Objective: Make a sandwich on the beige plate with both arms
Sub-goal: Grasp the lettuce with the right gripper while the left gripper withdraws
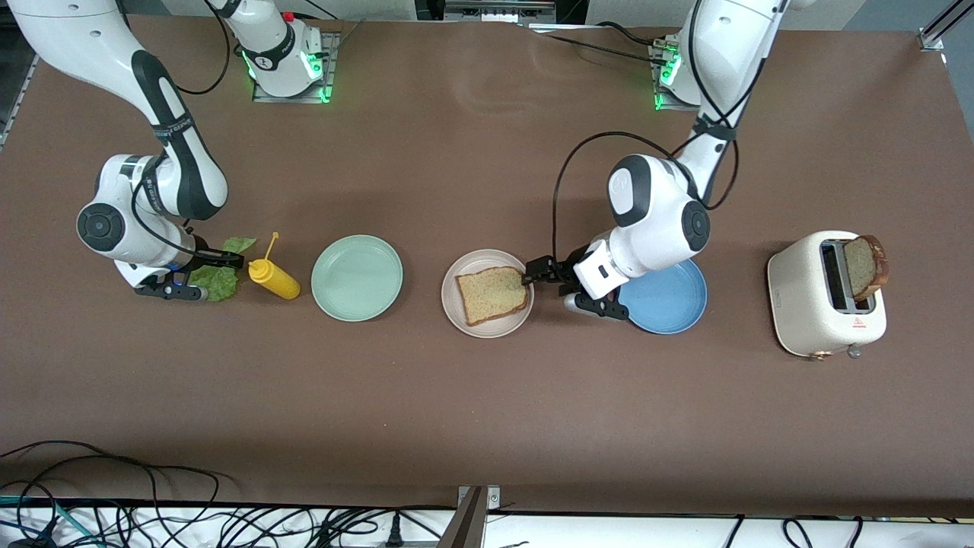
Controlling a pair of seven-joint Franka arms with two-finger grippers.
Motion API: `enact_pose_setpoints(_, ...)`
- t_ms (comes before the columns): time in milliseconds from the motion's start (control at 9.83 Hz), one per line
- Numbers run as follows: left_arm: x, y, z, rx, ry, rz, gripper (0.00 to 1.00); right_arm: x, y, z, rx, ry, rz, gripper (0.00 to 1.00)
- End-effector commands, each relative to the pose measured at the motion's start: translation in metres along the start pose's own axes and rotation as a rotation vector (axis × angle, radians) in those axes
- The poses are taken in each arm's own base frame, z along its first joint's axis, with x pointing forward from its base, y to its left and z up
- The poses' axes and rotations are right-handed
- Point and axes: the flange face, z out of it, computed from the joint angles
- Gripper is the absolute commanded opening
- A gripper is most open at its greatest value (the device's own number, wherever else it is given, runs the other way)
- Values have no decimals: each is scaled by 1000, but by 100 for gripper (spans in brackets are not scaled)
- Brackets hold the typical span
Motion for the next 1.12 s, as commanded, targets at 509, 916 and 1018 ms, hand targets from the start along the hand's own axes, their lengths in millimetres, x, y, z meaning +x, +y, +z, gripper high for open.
enact_pose_setpoints(509, -1, -97, -143, 364, -251, -104, 100, 19, -10, -20, -28, -38, 13, 12)
enact_pose_setpoints(916, 3, -104, -224, 617, -277, -184, 100, 37, -10, -73, -42, -86, 16, 12)
enact_pose_setpoints(1018, 12, -112, -261, 594, -237, -198, 100, 42, -9, -92, -45, -97, 18, 12)
